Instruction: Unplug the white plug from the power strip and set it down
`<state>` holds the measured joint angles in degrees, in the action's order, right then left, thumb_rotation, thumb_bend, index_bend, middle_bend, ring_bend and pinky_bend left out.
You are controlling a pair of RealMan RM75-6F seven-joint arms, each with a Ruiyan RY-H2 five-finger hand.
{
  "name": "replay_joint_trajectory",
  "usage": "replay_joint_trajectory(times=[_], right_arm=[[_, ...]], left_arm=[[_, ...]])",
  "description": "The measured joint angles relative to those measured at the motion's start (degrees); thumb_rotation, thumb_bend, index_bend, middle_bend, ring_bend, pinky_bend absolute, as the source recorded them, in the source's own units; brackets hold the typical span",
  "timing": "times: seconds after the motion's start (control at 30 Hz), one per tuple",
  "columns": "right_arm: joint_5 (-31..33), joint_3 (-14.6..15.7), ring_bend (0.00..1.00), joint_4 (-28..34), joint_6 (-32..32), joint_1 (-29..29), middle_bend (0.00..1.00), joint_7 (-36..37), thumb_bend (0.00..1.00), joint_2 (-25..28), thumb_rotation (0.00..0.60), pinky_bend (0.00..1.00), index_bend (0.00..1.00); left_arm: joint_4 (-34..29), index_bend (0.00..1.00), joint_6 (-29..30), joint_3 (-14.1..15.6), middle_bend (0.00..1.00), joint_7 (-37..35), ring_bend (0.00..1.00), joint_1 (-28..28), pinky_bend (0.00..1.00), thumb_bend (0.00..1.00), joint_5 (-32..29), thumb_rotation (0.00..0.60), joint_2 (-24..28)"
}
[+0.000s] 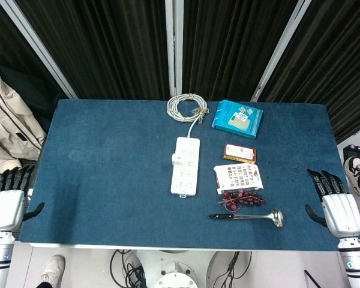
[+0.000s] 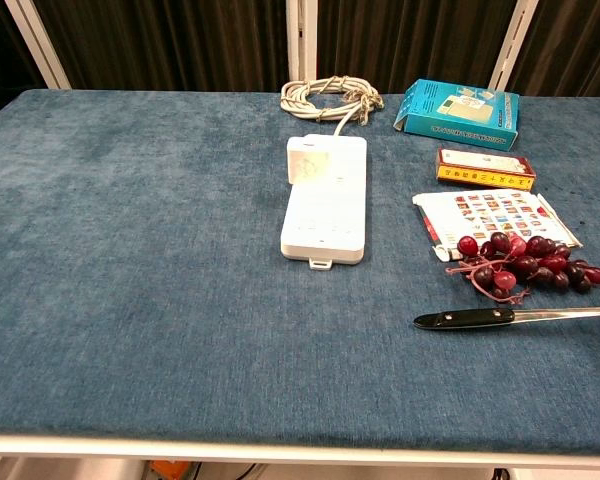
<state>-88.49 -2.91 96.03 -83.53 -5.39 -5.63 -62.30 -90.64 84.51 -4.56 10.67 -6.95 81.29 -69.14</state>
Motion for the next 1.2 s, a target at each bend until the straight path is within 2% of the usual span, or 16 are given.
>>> replay_joint_trajectory(times=[0.57, 0.8, 0.93, 1.03, 1.2], right_arm=[[-1.11, -0.09, 0.08, 0.25, 2.47, -2.36, 0.14, 1.35, 0.19, 0.21, 0.600, 0.14, 0.00], [-2.50, 0.11, 0.08, 0.69, 5.53, -4.65, 0.14, 1.30, 0.24, 0.48, 0.600, 0.14, 0.00], [-4.26, 0.48, 0.04, 1.12, 10.35, -7.93, 0.14, 1.86, 0.38, 0.23, 0.600, 0.09, 0.00], [-5.80, 0.68, 0.00, 1.63, 15.91, -11.92, 0.12, 3.16, 0.42, -0.36, 0.600, 0.03, 0.00], [-6.88, 0.38, 0.00, 2.07, 27.44, -20.33, 0.11, 4.77, 0.46, -3.40, 0.600, 0.01, 0.01]], left_arm=[[-0.40, 0.08, -0.37, 0.07, 0.07, 0.61, 0.00, -1.34, 0.04, 0.17, 2.53, 0.600, 0.00], [-0.82, 0.09, -0.98, -0.75, 0.07, 0.15, 0.00, -3.12, 0.04, 0.17, 3.77, 0.600, 0.23], [-0.54, 0.10, -3.23, -1.85, 0.08, -1.67, 0.00, -6.12, 0.05, 0.16, 4.99, 0.600, -0.05], [0.05, 0.13, -6.27, -2.89, 0.10, -3.60, 0.01, -9.83, 0.07, 0.16, 6.51, 0.600, -0.58], [1.56, 0.18, -13.55, -4.91, 0.15, -7.45, 0.03, -17.92, 0.11, 0.16, 8.60, 0.600, -2.34]])
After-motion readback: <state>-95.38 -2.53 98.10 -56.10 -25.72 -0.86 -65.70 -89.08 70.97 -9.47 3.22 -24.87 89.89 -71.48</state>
